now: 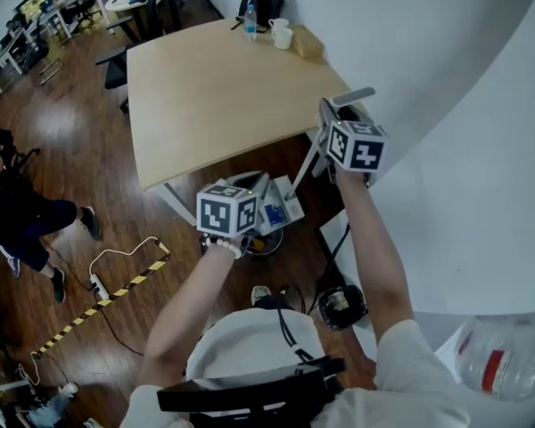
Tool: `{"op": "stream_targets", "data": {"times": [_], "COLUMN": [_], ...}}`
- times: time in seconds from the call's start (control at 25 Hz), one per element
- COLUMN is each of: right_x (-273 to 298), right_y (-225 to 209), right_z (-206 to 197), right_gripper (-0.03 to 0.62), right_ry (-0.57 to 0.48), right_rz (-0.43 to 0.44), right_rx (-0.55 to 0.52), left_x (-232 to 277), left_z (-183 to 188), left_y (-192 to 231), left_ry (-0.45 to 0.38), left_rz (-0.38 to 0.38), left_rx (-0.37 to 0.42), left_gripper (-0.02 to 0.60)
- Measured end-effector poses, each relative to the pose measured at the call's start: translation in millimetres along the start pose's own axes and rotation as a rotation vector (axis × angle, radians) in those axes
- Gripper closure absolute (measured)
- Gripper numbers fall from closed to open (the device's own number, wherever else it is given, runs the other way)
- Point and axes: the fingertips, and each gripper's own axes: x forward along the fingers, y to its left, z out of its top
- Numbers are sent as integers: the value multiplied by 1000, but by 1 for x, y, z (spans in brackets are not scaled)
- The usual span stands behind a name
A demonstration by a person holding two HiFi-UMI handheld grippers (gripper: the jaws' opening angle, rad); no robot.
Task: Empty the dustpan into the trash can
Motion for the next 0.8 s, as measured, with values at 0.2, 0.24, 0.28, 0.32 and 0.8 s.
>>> {"op": "stream_targets", "data": {"times": [0.2,0.24,0.28,0.32,0.8], "right_x": [-10,-14,-18,-22,-76], "right_y": [12,14,16,19,45], "right_z": [-27,-29,-30,-31,-53], "right_gripper": [480,480,480,480,479], "right_ry": [-7,-10,-10,-8,12], "right_rz": [12,15,19,23,21], "right_rx": [-65,-91,-118,-139,-177], "left_x": [-3,-4,-4,-5,-42], "left_z": [-13,-14,-16,-18,-41], "left_y": [2,1,0,-1,-18], "left_ry": [14,15,15,14,30], "left_rz": [-4,-9,-13,-17,-52], "left_rx": [-13,-16,-18,-20,-21], "left_gripper": [592,592,592,592,592]}}
